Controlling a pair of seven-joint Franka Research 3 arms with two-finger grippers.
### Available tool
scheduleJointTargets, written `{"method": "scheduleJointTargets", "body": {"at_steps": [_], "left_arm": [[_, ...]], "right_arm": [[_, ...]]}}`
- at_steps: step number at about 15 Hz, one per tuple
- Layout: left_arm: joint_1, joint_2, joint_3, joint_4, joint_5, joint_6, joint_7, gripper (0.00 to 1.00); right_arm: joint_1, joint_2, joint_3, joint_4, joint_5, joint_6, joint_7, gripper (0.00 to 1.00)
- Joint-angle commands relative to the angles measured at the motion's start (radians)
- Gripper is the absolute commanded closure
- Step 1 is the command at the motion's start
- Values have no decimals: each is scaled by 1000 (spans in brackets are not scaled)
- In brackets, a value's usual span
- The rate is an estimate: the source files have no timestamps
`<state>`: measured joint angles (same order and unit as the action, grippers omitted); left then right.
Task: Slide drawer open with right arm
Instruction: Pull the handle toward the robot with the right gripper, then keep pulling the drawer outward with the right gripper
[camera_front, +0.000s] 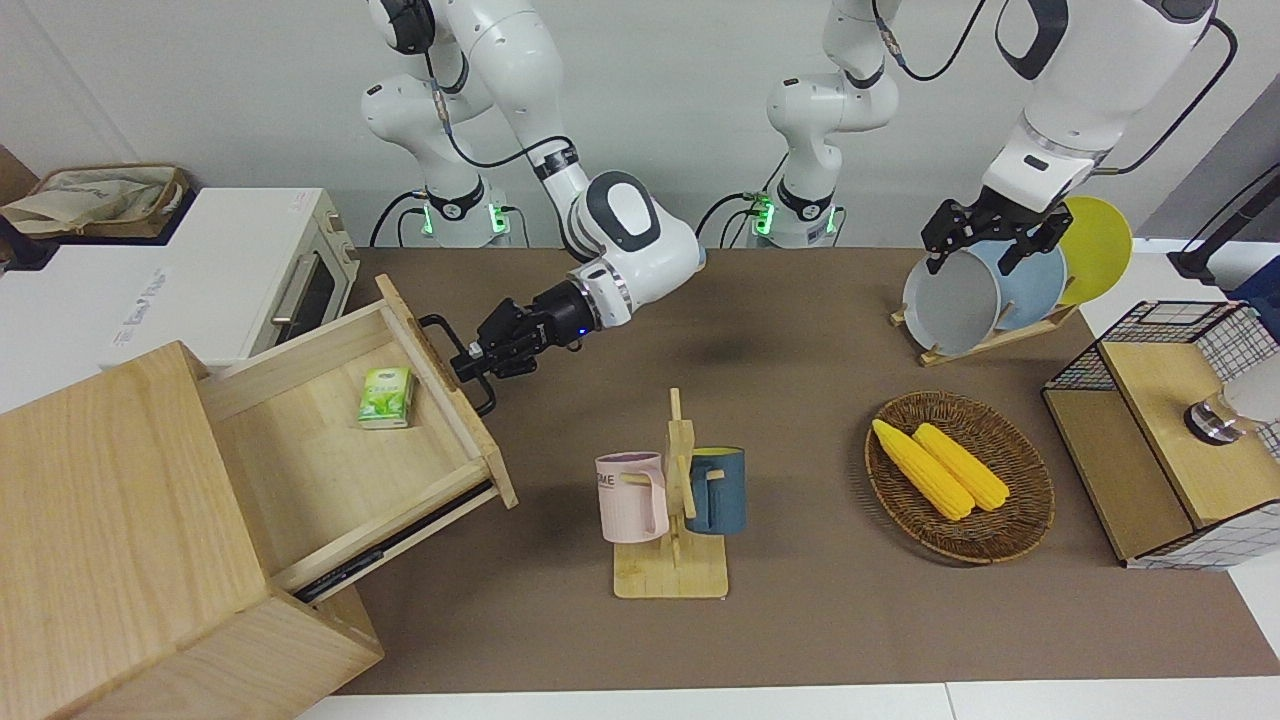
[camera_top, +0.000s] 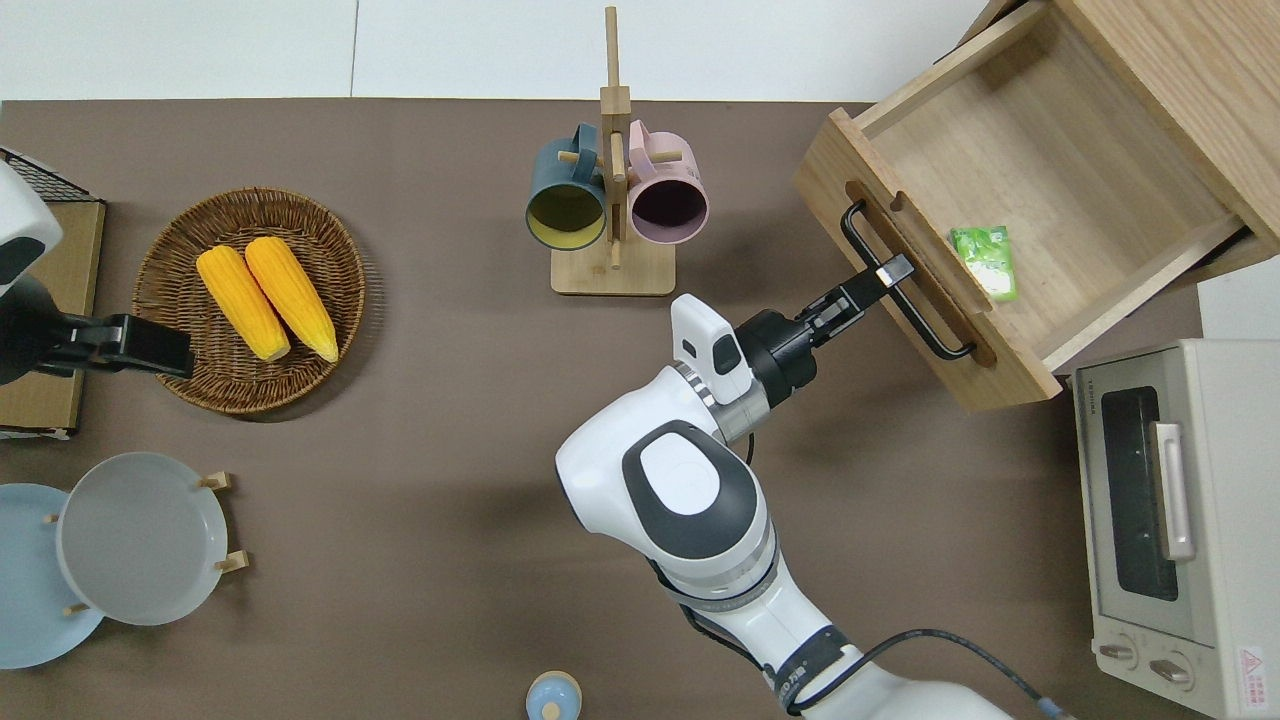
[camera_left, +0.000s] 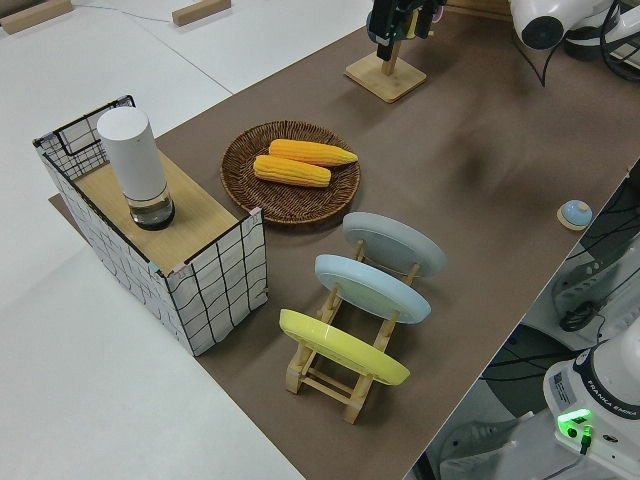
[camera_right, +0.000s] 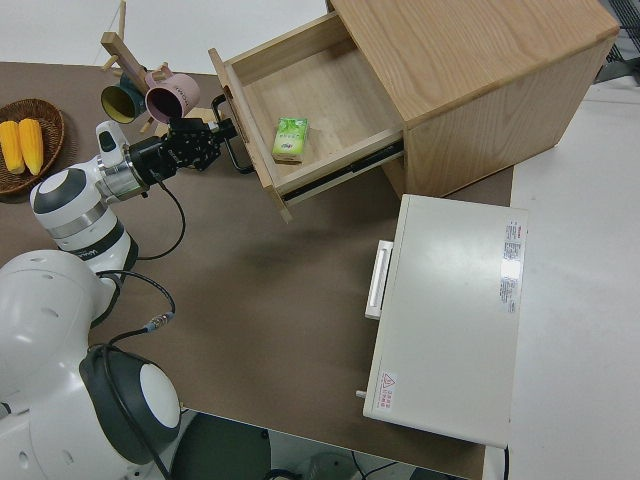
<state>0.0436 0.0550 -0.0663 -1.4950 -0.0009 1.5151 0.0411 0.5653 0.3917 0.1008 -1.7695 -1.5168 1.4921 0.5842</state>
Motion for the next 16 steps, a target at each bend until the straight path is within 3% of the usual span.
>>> {"method": "scheduleJointTargets", "body": {"at_steps": [1, 16], "left_arm": [[-7, -4, 0, 10, 18, -18, -10, 7], [-7, -4, 0, 10, 18, -18, -10, 7]], "right_arm": [[27, -1, 5, 35, 7, -67, -57, 1000], [81, 29, 7, 51, 32, -121, -70, 1000]]}}
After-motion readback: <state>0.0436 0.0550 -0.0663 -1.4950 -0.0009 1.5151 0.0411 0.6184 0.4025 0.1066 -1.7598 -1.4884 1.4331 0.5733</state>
